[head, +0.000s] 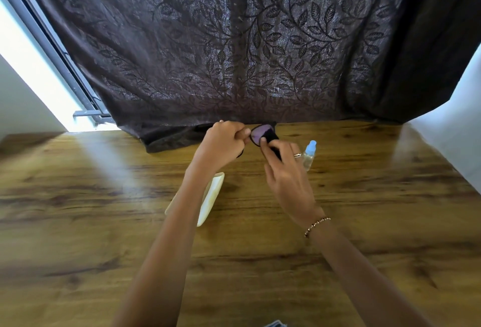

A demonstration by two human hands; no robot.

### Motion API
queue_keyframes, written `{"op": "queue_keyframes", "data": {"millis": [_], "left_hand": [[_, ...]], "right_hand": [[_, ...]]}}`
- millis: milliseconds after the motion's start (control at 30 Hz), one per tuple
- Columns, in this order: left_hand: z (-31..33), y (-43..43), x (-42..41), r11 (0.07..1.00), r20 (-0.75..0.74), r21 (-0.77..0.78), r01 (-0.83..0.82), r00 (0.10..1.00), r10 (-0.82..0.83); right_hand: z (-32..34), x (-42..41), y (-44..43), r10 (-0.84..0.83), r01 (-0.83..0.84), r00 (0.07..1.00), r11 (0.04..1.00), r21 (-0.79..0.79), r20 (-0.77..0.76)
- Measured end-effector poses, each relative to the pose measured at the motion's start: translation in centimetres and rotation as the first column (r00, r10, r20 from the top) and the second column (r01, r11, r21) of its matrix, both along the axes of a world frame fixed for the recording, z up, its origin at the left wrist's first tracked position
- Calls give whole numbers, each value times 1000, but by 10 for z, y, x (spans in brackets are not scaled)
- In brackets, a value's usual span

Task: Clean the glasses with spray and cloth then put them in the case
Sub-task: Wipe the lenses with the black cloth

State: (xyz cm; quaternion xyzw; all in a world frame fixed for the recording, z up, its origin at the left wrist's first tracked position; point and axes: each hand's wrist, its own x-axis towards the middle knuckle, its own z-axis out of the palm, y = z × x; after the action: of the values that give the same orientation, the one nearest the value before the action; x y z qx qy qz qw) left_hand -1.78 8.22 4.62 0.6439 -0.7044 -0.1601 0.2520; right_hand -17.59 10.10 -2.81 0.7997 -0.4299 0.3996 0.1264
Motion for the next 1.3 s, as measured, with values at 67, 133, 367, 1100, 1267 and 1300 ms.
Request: {"op": "queue_keyframes", "data": {"millis": [67,133,367,1100,1267,1300], "left_hand": [[0,2,-5,1000,15,5,4,1000,-4],[2,3,-6,1000,4,-18,0,1000,0],[-2,3,-1,999,-8,-41,-31,999,31],[-6,3,2,992,-35,-98,-79,996,76],[-8,3,1,990,-39,-125,-70,997,65],[-9,2,3,988,-47,-132,-74,997,68]], "right_hand": [[3,5,-2,44,-44,998,999,4,-39],[9,6,-9,5,-5,999,1000,-6,-40],[4,2,0,17,-17,1000,1000,14,-25],[5,9,1,40,-39,999,999,25,-16],[15,11,-10,-14,13,1000,999,31,12],[15,8,-11,-41,40,999,999,32,36]]}}
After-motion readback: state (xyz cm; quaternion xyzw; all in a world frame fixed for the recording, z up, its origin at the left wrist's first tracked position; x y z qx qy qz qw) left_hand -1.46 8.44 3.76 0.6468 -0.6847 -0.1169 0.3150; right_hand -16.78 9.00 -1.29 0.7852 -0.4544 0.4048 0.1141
